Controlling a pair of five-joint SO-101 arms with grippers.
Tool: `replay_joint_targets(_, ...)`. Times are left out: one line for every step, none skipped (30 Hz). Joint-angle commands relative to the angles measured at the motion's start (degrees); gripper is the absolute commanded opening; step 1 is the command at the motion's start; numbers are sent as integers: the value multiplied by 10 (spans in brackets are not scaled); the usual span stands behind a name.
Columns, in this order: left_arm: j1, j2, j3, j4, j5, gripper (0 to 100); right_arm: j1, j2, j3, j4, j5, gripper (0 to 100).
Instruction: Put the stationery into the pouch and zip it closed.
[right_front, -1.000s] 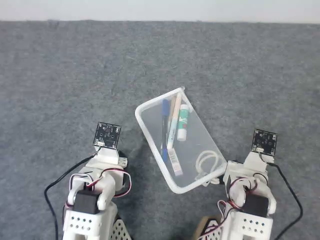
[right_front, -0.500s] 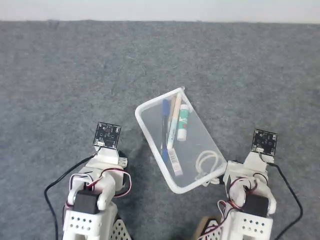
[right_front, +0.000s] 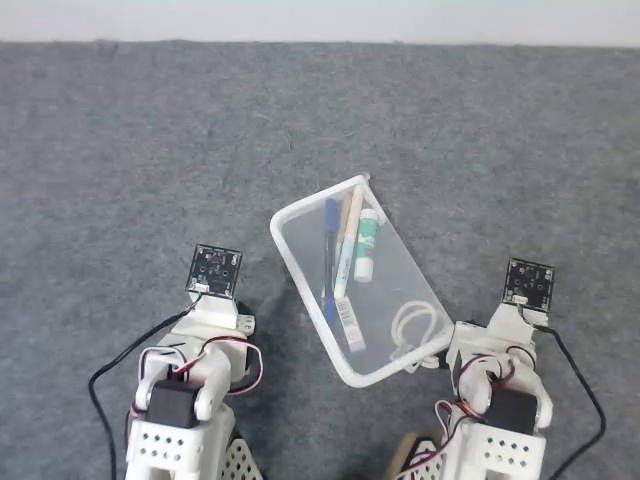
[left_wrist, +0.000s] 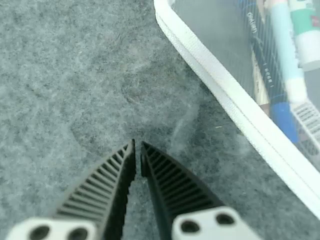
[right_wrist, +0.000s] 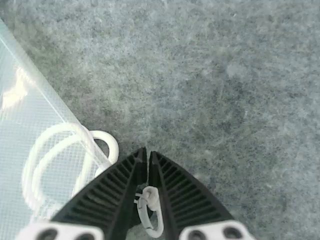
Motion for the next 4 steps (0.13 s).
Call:
replay_joint_targets(-2, -9, -8, 3, -4, 13, -6, 1, 12, 13, -6, 7)
replay_joint_targets(-2, -9, -8, 3, -4, 13, -6, 1, 12, 13, -6, 7)
replay_joint_targets(-2, -9, -8, 3, -4, 13, -6, 1, 12, 13, -6, 7)
replay_joint_targets(-2, -9, -8, 3, -4, 13, -6, 1, 12, 13, -6, 7)
